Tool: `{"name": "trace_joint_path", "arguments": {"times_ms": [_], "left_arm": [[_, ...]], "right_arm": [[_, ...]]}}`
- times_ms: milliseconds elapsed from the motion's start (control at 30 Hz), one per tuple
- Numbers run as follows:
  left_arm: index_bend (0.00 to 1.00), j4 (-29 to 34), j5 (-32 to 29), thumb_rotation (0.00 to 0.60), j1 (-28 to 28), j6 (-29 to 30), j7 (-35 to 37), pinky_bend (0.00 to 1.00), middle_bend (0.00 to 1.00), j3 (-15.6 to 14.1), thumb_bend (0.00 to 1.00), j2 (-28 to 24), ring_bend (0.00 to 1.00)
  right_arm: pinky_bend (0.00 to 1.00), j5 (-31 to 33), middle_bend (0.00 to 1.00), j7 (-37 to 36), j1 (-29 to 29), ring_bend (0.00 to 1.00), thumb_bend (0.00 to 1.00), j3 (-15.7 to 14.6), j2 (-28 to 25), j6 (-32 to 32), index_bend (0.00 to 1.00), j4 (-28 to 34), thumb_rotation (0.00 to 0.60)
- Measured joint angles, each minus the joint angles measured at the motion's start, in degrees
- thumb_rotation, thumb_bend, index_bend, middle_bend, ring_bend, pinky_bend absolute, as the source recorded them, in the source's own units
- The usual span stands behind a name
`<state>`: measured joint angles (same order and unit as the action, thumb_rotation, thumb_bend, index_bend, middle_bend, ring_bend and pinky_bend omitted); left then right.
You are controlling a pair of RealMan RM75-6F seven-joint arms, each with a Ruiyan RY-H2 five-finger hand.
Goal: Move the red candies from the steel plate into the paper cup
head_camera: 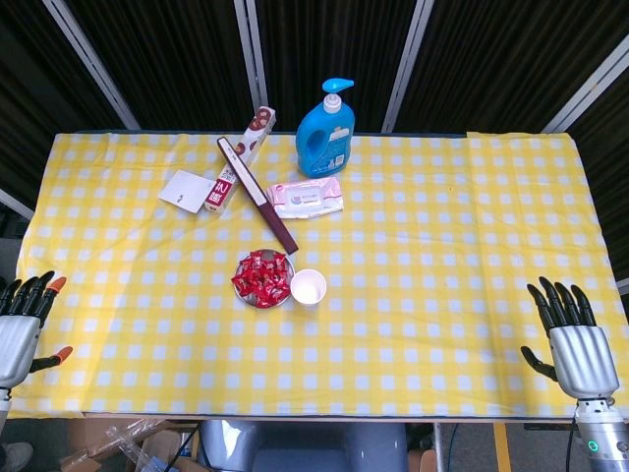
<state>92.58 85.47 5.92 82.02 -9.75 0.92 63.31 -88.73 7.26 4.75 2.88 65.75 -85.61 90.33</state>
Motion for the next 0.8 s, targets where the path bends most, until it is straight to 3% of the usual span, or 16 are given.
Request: {"name": "trace_joint_path", "arguments": {"times_ms": [800], "left_arm": [[0.00,2.1,-1.3,0.600,0.7,-1.4,-0.6,0.02,0.00,0.0,0.01,-0.6,0.00]], "right_arm": [[0.00,0.4,0.00,-2.4,-0.2,0.00,0.28,-0.3,-1.0,0.4,0.00,0.6,0.600]]}}
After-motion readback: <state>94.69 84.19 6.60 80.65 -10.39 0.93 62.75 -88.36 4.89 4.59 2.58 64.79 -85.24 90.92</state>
